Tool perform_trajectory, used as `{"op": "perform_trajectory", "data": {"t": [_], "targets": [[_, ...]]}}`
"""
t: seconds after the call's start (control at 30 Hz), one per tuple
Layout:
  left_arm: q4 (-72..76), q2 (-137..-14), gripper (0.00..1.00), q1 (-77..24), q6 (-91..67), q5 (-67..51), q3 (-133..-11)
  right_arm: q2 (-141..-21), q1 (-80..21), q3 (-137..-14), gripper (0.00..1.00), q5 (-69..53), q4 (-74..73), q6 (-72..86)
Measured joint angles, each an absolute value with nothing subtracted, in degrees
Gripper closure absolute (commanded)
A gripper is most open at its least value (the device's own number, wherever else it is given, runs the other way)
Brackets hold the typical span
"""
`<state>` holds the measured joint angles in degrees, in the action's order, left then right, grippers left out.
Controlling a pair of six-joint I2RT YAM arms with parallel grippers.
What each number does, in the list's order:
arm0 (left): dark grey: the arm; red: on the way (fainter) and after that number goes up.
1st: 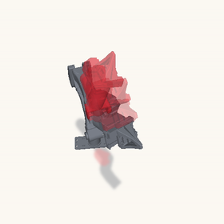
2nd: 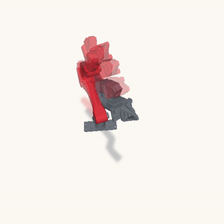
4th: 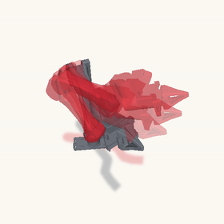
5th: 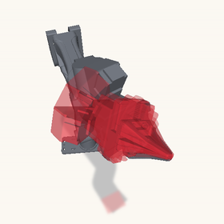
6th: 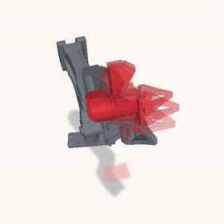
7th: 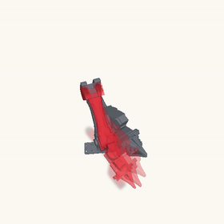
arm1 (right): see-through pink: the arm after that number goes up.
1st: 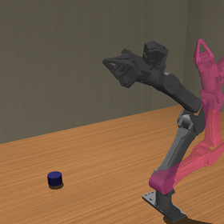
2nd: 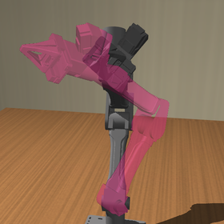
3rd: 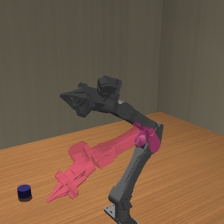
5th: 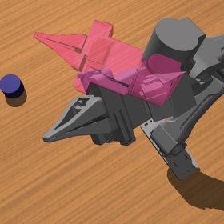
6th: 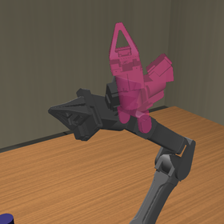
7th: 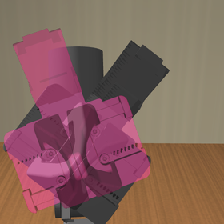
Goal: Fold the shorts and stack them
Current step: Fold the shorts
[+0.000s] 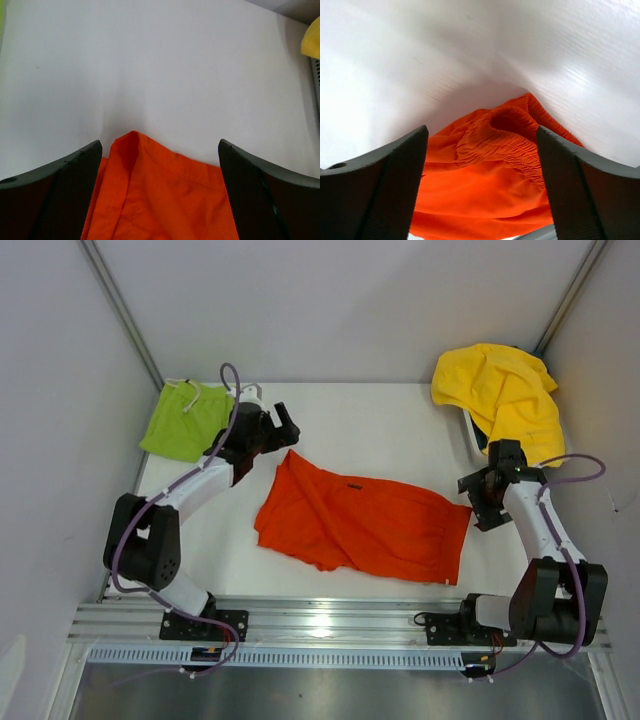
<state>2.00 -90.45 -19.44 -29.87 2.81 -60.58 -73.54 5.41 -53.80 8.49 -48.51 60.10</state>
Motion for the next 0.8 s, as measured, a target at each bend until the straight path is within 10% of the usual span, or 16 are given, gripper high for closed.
{"op": "perform_trajectory", "data": {"t": [0.33,0.8], "targets": [[-1.8,-79.6,0.01,-19.6,-29.3,3.4,-59.3,-61.8,6.1,-48.3,0.0,7.2,-45.5,47.4],[-5.8,-73.8,0.02,-21.1,-29.9,-0.5,-45.5,-50.8,6.2,-43.8,0.15,0.4,-43.0,39.6]]}}
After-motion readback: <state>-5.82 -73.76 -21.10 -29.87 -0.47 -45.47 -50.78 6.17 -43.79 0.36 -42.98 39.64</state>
